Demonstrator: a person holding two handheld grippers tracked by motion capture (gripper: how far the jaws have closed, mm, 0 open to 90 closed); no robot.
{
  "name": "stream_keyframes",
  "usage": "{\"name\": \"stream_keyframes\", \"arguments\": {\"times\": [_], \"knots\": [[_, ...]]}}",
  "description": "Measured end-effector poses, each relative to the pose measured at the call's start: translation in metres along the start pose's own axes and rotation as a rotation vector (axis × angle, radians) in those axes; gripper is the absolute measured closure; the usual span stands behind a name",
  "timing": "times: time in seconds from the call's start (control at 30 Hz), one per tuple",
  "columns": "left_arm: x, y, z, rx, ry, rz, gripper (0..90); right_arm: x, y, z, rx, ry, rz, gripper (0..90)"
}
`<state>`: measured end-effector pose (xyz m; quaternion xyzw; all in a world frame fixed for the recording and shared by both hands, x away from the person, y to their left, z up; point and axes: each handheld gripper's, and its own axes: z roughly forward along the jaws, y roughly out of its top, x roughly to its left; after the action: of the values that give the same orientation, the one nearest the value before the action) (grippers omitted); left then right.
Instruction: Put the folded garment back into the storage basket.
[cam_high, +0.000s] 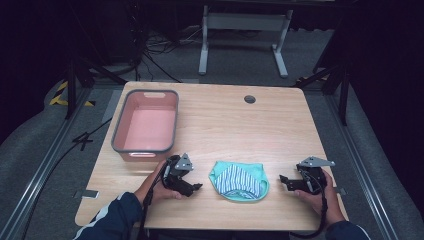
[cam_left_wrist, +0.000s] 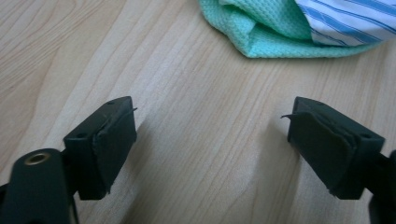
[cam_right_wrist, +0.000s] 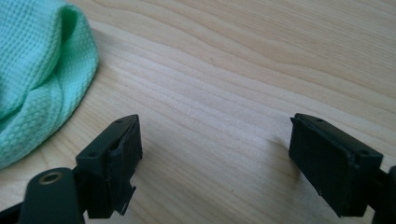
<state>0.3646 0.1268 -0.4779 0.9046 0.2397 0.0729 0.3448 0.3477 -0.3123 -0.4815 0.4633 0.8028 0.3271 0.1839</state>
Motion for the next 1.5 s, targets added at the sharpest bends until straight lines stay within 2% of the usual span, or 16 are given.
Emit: {"name": "stream_keyframes", "arguments": {"times": [0.07,0.1,0.23,0.3,0.43,0.63,0.73,0.9,0.93,1.03,1.13,1.2,1.3,1.4,1.43,1.5], "knots": [[0.001,0.002,-0.001,-0.017,-0.023,-0.030,23.4,0.004,0.001,-0.002,0.017,0.022,-0.022,23.4],[0.000,0.004,-0.001,-0.023,-0.016,-0.042,24.7,0.009,0.002,-0.005,0.028,0.044,-0.040,31.6],[-0.003,0.015,-0.005,-0.039,0.006,-0.022,26.5,0.019,0.006,-0.010,0.011,0.073,-0.054,33.7],[-0.003,0.022,-0.005,-0.054,0.011,-0.028,29.2,0.027,0.013,-0.014,-0.024,0.087,-0.050,34.4],[-0.001,0.031,-0.002,-0.068,0.022,-0.045,29.8,0.038,0.022,-0.013,-0.040,0.116,-0.048,34.1],[-0.002,0.048,0.014,-0.054,0.018,-0.034,29.4,0.061,0.039,-0.002,-0.037,0.103,-0.103,34.8],[-0.003,0.052,0.020,-0.053,0.001,-0.041,29.1,0.066,0.043,0.003,-0.036,0.099,-0.113,35.0],[-0.009,0.057,0.031,-0.030,-0.005,-0.017,27.7,0.070,0.045,0.011,-0.019,0.092,-0.104,35.9],[-0.011,0.057,0.037,-0.005,-0.003,-0.006,27.2,0.072,0.043,0.015,-0.001,0.096,-0.106,35.5],[-0.011,0.055,0.043,0.026,0.008,-0.002,24.6,0.075,0.041,0.020,0.029,0.082,-0.121,34.4],[-0.009,0.053,0.044,0.012,-0.005,-0.022,22.9,0.076,0.038,0.025,0.050,0.086,-0.137,33.1],[-0.010,0.052,0.045,0.001,0.003,-0.027,22.2,0.074,0.037,0.026,0.041,0.110,-0.098,33.2],[-0.011,0.052,0.045,0.004,0.003,-0.029,22.6,0.074,0.036,0.026,0.042,0.114,-0.101,34.8],[-0.012,0.052,0.043,0.006,-0.006,-0.016,31.3,0.075,0.037,0.025,0.045,0.120,-0.106,39.5],[-0.014,0.053,0.042,0.004,-0.022,-0.011,35.5,0.077,0.038,0.024,0.053,0.137,-0.118,47.1],[-0.014,0.053,0.041,0.005,-0.032,-0.006,43.2,0.079,0.039,0.023,0.061,0.144,-0.124,53.0]]}}
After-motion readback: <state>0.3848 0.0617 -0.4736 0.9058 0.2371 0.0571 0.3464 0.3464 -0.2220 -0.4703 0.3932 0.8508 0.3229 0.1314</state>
